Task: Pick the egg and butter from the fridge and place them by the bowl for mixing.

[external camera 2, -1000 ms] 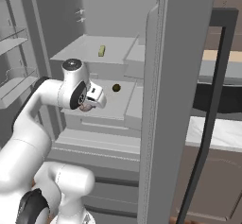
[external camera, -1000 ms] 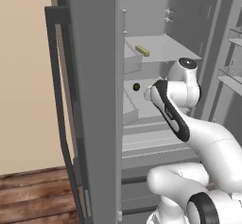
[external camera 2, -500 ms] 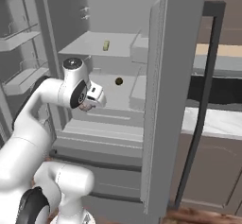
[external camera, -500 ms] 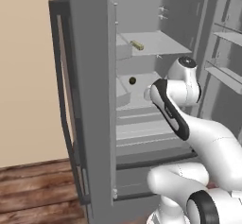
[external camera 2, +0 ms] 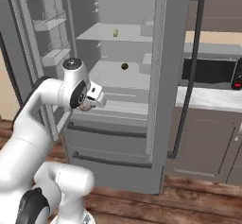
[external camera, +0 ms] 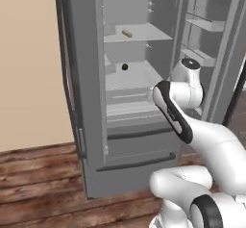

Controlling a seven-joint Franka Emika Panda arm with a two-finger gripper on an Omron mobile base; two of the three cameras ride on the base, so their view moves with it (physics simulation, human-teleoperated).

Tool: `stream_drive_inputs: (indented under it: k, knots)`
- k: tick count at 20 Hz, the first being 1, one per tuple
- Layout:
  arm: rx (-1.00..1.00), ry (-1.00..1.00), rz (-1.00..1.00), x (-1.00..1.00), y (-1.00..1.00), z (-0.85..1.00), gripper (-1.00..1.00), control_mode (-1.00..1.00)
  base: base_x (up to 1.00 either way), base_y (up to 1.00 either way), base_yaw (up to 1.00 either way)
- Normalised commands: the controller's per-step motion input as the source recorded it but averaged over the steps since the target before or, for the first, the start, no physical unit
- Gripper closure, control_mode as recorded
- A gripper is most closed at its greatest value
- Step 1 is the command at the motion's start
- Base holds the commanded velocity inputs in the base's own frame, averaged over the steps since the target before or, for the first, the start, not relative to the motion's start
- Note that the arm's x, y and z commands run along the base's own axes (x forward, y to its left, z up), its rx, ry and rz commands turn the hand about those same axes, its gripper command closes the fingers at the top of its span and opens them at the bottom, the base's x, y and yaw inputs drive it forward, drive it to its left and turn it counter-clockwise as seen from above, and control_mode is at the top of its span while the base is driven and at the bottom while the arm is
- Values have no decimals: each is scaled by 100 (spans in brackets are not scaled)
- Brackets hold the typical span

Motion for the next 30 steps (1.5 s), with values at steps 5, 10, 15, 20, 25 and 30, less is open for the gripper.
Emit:
stream_drive_inputs:
  k: [5,10,15,20,25,30]
  knots:
    - [0,0,0,0,0,0,100,100,-85,9,-2]
    - [0,0,0,0,0,0,100,100,-53,27,-51]
    - [0,0,0,0,0,0,100,100,-15,16,-84]
    - [0,0,0,0,0,0,100,100,-3,10,-90]
    - [0,0,0,0,0,0,100,100,3,-1,-82]
    - [0,0,0,0,0,0,100,100,47,-5,-40]
